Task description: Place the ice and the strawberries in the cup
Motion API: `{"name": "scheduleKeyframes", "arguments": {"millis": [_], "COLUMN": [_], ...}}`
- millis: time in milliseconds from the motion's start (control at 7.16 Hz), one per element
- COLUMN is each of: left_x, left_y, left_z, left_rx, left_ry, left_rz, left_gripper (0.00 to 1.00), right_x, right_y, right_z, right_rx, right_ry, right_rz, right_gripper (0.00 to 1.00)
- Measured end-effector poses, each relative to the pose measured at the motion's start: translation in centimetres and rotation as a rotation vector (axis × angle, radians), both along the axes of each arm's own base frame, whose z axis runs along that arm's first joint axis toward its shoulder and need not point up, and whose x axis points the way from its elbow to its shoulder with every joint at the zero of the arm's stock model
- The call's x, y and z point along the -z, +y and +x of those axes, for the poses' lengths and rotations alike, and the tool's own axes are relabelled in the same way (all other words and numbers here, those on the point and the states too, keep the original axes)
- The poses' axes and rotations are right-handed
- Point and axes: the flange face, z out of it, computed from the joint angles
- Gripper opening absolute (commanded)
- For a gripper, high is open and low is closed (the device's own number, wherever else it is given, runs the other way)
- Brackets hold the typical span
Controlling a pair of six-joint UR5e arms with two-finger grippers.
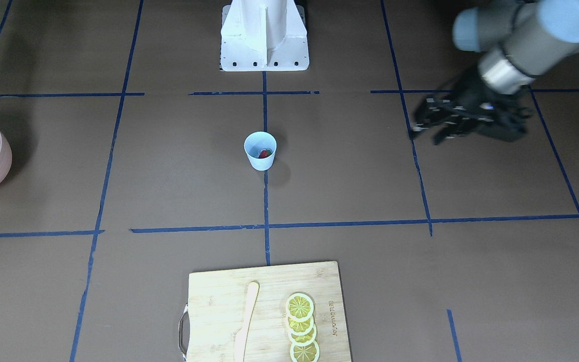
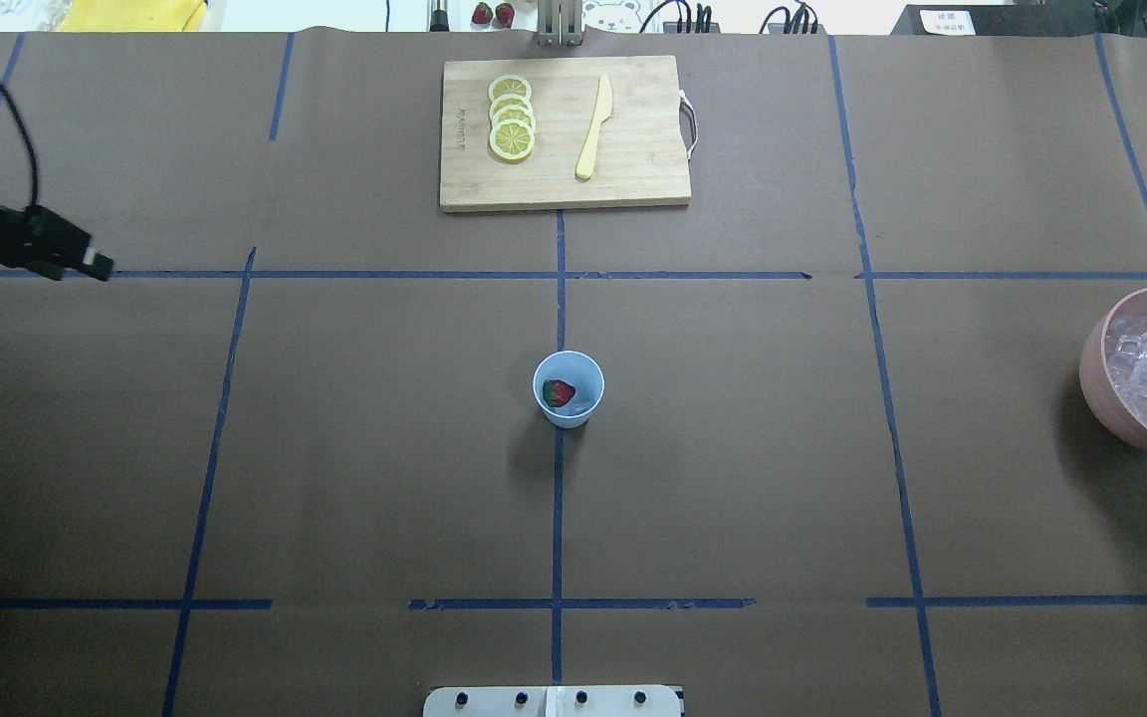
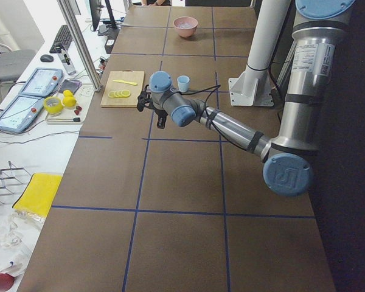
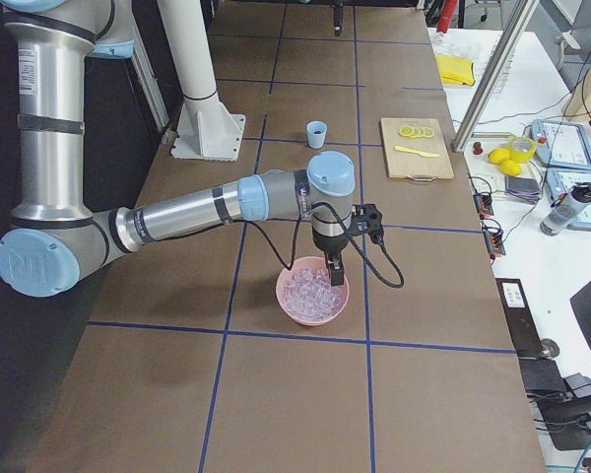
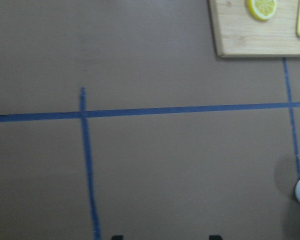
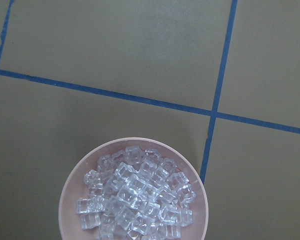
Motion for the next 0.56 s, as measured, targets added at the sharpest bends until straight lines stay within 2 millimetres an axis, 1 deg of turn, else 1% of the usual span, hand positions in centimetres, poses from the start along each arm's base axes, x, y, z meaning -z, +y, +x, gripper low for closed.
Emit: {"name": "scheduleKeyframes", "arguments": {"millis": [140,279,419,559], "left_x": [-3.6,-6.2,-8.5,-10.4], "left_y": [0.6,0.9,1.4,2.2], "left_z": [-4.7,-9.7,-14.4,-18.1], "left_rx": [-0.019,-0.034,-0.054,-0.068], "left_ry": [-0.056,-0.115,-0.161,-0.181], "left_rz": [0.049,0.063,0.047,0.012], "left_gripper": [0.65,0.65,0.72,0.78], "right_x": [-0.3,-0.8,-1.2,-1.7], "right_y": [0.1,0.2,0.3,0.3], "right_z": [0.0,0.1,0.1,0.2], "right_rx": [0.0,0.0,0.0,-0.001], "right_ry": [0.005,0.009,0.013,0.024], "right_rz": [-0.005,-0.013,-0.021,-0.028], "right_gripper": [1.0,1.0,1.0,1.0]}}
